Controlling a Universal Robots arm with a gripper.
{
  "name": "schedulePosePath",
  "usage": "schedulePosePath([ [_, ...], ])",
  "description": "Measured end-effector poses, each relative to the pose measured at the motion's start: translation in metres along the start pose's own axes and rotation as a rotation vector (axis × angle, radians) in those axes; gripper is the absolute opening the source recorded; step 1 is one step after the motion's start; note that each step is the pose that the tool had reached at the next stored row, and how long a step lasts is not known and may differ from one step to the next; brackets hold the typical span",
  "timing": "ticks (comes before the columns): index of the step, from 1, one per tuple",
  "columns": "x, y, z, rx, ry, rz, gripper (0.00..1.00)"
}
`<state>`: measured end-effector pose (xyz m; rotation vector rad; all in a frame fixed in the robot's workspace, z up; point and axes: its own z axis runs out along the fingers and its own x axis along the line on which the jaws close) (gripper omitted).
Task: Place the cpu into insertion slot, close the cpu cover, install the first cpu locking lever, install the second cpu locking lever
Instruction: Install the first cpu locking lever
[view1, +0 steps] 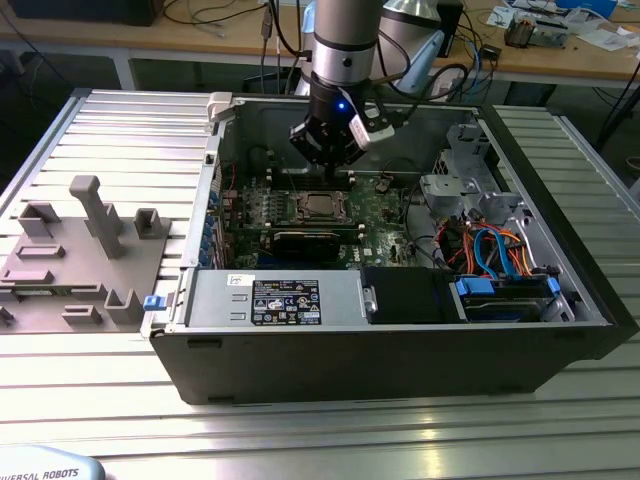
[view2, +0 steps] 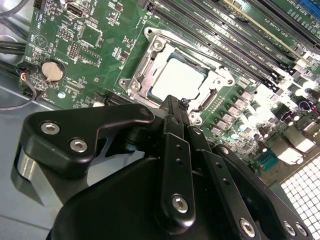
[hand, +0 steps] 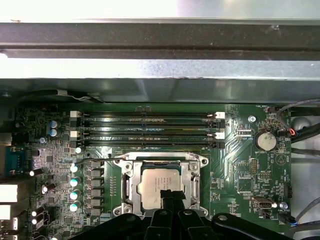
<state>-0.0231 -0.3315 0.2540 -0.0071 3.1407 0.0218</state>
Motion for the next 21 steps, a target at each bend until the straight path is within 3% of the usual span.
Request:
schedulePosePath([
  [21, 0.0046, 0.0001, 0.0000, 0.0000, 0.0001, -0.001, 0.11],
])
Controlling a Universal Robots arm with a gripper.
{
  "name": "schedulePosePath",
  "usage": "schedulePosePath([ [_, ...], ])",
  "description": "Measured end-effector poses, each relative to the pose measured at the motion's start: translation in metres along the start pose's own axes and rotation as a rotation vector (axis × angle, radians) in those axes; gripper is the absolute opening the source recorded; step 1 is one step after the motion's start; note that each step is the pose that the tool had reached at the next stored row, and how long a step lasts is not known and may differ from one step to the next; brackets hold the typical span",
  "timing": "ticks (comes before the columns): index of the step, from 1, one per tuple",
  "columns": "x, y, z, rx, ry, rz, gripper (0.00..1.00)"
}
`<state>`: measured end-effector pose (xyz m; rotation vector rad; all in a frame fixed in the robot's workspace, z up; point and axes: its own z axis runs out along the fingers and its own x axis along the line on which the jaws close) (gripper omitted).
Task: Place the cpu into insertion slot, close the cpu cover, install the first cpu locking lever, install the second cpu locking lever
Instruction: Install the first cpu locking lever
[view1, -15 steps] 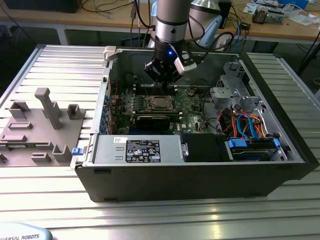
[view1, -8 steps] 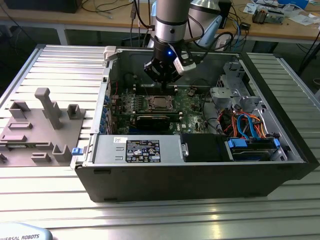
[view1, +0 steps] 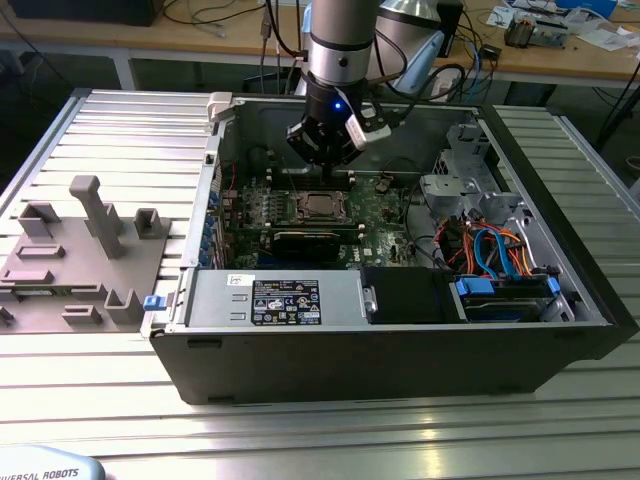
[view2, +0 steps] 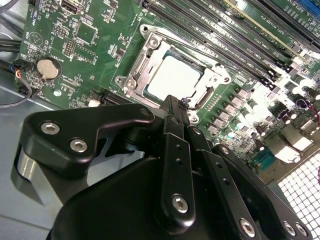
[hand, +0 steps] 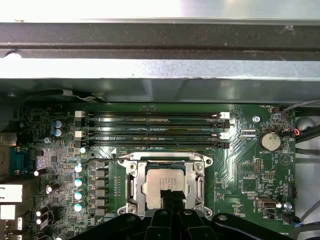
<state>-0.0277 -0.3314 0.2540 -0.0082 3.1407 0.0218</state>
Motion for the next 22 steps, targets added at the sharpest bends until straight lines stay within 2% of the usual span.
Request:
schedulePosePath([
  [22, 0.0058, 0.0039, 0.0001, 0.0000, 0.0000, -0.003, 0.11],
])
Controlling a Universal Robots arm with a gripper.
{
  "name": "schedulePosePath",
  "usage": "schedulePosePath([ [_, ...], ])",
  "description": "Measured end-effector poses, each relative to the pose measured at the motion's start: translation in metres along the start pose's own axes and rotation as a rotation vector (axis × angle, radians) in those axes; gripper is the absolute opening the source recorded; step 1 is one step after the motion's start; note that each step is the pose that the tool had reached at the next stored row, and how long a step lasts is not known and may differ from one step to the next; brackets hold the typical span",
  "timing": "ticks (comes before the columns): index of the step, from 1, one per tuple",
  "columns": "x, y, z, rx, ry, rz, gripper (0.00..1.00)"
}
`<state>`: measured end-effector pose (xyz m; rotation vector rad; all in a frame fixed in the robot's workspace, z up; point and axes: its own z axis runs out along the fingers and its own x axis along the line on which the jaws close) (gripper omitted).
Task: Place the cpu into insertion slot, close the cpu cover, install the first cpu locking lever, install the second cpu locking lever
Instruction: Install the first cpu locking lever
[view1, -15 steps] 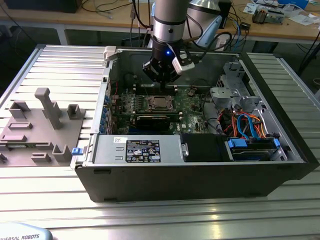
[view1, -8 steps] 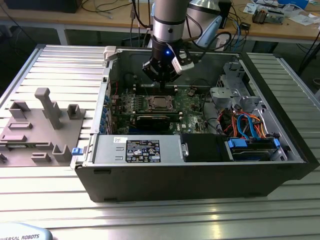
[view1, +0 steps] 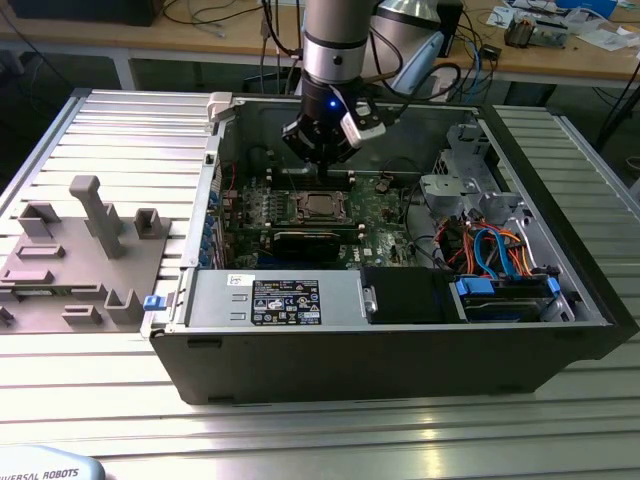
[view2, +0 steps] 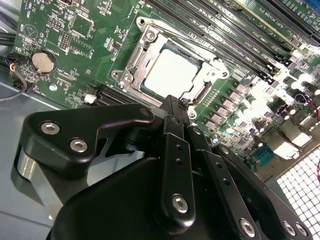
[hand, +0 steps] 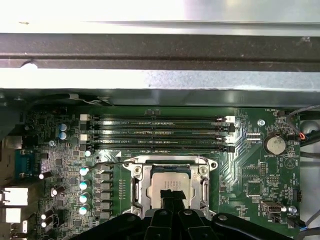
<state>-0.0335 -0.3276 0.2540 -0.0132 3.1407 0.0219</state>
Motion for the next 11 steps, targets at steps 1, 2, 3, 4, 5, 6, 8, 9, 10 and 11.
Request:
schedulePosePath([
  [1, 0.0004, 0.0003, 0.0000, 0.0001, 0.0001, 0.000, 0.11],
  [2, 0.0007, 0.0004, 0.0000, 0.0001, 0.0001, 0.000, 0.11],
  [3, 0.0011, 0.0005, 0.0000, 0.0001, 0.0001, 0.000, 0.11],
  [4, 0.0015, 0.0008, 0.0000, 0.0001, 0.0001, 0.000, 0.11],
  [5, 0.0020, 0.0009, 0.0000, 0.0001, 0.0000, 0.000, 0.11],
  [6, 0.0026, 0.0011, 0.0000, 0.0000, 0.0000, 0.000, 0.11],
  [8, 0.0041, 0.0013, 0.0000, 0.0001, 0.0000, 0.000, 0.11],
  [9, 0.0050, 0.0014, 0.0000, 0.0001, 0.0001, 0.000, 0.11],
  [10, 0.0058, 0.0017, 0.0000, 0.0001, 0.0001, -0.001, 0.11],
  [11, 0.0065, 0.0018, 0.0000, 0.0001, 0.0001, -0.001, 0.11],
])
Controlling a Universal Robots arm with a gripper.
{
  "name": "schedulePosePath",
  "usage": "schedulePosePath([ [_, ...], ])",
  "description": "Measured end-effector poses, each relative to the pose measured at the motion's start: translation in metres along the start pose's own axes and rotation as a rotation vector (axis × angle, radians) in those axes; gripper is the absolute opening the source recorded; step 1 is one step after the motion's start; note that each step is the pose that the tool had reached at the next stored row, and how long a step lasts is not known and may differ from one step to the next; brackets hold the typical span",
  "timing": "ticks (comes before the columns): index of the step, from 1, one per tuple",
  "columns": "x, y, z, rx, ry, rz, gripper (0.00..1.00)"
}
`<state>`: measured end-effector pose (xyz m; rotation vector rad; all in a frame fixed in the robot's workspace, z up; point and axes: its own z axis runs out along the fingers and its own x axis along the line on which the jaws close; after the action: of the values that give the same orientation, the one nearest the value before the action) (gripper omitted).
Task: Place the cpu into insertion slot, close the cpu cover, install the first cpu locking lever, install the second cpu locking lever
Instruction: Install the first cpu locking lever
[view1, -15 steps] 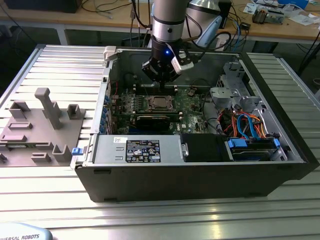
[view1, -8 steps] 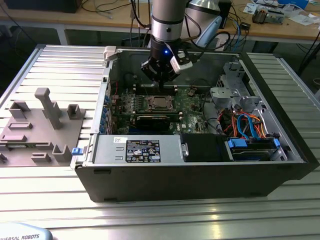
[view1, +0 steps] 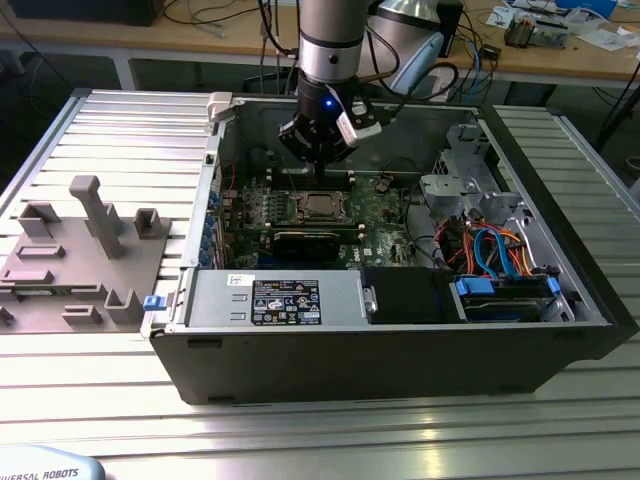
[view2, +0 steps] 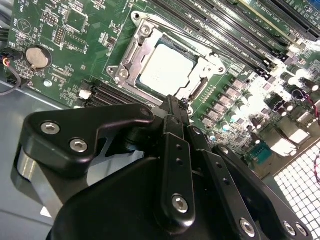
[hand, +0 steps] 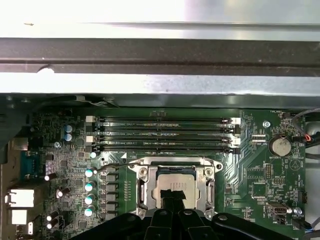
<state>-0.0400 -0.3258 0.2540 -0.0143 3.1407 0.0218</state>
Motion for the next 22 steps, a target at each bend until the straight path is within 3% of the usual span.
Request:
schedulePosePath([
  [22, 0.0162, 0.0006, 0.0000, 0.0000, 0.0001, -0.005, 0.11],
])
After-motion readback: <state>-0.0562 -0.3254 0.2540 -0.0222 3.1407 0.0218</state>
